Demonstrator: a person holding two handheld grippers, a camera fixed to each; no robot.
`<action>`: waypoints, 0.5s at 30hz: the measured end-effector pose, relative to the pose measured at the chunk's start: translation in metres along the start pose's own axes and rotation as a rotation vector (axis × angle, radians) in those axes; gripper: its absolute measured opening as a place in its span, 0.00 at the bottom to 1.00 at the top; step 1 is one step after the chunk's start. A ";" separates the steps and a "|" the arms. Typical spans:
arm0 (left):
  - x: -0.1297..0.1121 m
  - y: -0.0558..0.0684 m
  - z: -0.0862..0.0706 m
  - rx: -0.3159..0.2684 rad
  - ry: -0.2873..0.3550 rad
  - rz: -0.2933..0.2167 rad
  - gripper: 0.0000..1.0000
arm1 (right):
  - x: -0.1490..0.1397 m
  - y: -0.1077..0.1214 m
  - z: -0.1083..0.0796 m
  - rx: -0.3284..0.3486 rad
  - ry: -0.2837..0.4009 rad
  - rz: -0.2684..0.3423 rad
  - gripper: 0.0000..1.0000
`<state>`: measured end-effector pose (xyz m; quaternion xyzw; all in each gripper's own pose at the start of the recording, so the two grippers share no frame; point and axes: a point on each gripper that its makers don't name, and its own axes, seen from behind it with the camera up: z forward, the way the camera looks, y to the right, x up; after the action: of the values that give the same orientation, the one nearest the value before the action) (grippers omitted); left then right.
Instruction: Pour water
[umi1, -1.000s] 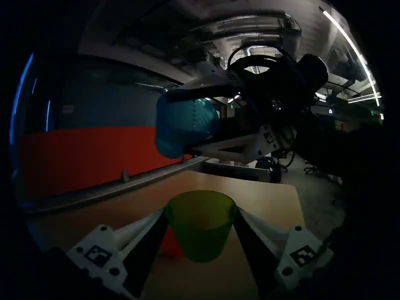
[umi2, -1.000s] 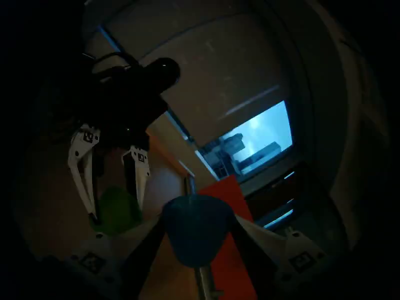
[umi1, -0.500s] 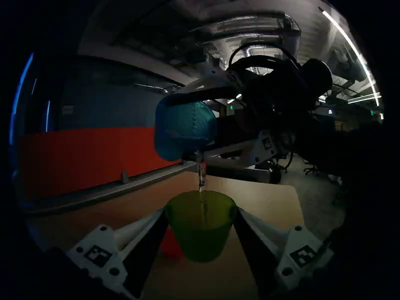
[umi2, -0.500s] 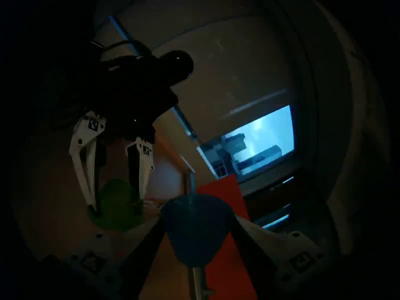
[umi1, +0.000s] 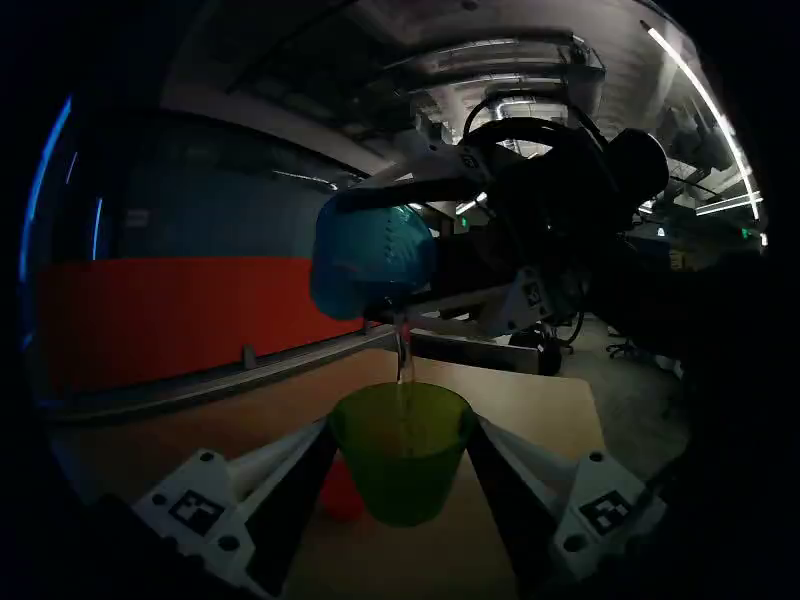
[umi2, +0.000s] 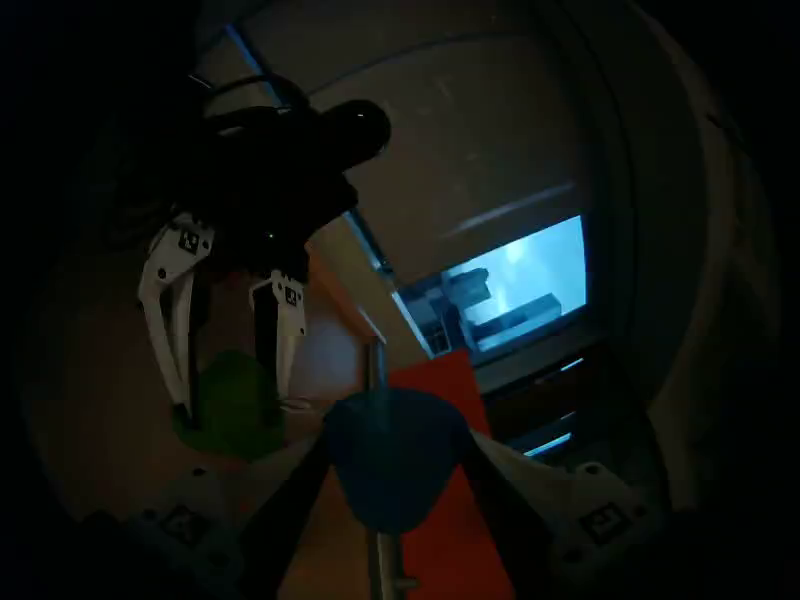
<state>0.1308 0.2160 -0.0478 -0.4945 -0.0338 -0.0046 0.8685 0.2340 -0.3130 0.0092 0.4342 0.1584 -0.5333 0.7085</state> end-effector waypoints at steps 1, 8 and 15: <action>0.000 0.000 0.000 0.000 0.001 -0.001 0.87 | 0.000 0.000 0.000 -0.001 -0.001 -0.002 0.93; 0.002 0.001 -0.001 -0.002 0.011 -0.008 0.87 | 0.001 0.002 0.001 -0.006 -0.002 -0.010 0.93; 0.001 0.000 -0.001 0.001 0.016 -0.011 0.87 | 0.000 0.004 0.001 -0.007 -0.002 -0.020 0.93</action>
<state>0.1322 0.2150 -0.0489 -0.4936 -0.0298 -0.0133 0.8690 0.2374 -0.3138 0.0119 0.4296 0.1636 -0.5402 0.7049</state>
